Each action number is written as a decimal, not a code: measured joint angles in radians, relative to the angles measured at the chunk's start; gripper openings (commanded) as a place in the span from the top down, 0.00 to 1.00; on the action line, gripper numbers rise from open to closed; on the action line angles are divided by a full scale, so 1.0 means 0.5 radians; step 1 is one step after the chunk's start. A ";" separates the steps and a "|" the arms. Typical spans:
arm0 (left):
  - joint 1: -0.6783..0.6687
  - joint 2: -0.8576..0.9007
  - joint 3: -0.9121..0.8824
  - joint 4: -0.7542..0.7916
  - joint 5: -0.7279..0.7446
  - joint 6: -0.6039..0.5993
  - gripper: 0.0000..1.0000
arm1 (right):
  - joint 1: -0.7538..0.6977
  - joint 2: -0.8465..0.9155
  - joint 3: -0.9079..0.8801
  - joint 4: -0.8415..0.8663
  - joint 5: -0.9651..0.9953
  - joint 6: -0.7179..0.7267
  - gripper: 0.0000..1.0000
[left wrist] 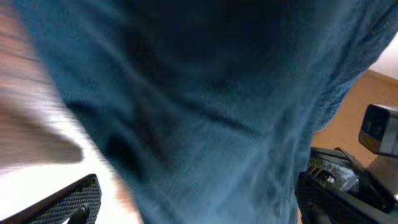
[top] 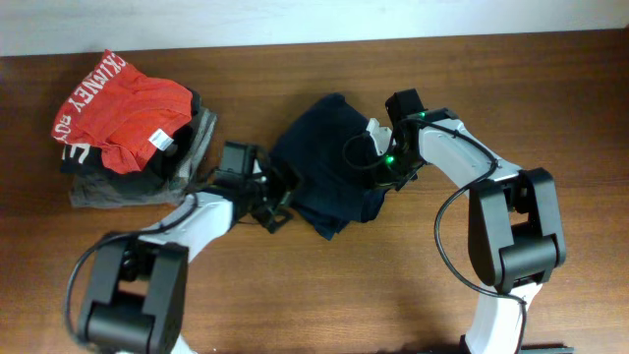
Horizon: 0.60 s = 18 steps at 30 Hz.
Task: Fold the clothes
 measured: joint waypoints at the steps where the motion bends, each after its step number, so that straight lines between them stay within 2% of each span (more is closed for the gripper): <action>1: -0.032 0.043 0.000 0.032 0.006 -0.043 0.01 | 0.000 0.000 0.000 0.001 0.000 -0.001 0.96; 9: -0.106 0.216 0.029 0.430 0.156 -0.257 0.01 | 0.000 0.000 0.000 0.002 -0.001 0.001 0.96; 11: -0.106 0.262 0.031 0.591 0.156 -0.281 0.05 | 0.000 0.000 0.000 0.002 0.000 0.000 0.96; 15: -0.108 0.348 0.034 0.803 0.136 -0.304 0.26 | 0.000 0.000 0.000 -0.001 0.000 0.000 0.96; 17: -0.108 0.364 0.034 0.816 0.119 -0.305 0.43 | 0.000 0.000 0.000 -0.002 0.000 -0.001 0.96; 18: -0.108 0.372 0.031 0.814 0.101 -0.307 0.56 | 0.000 0.000 0.000 -0.003 0.000 -0.001 0.96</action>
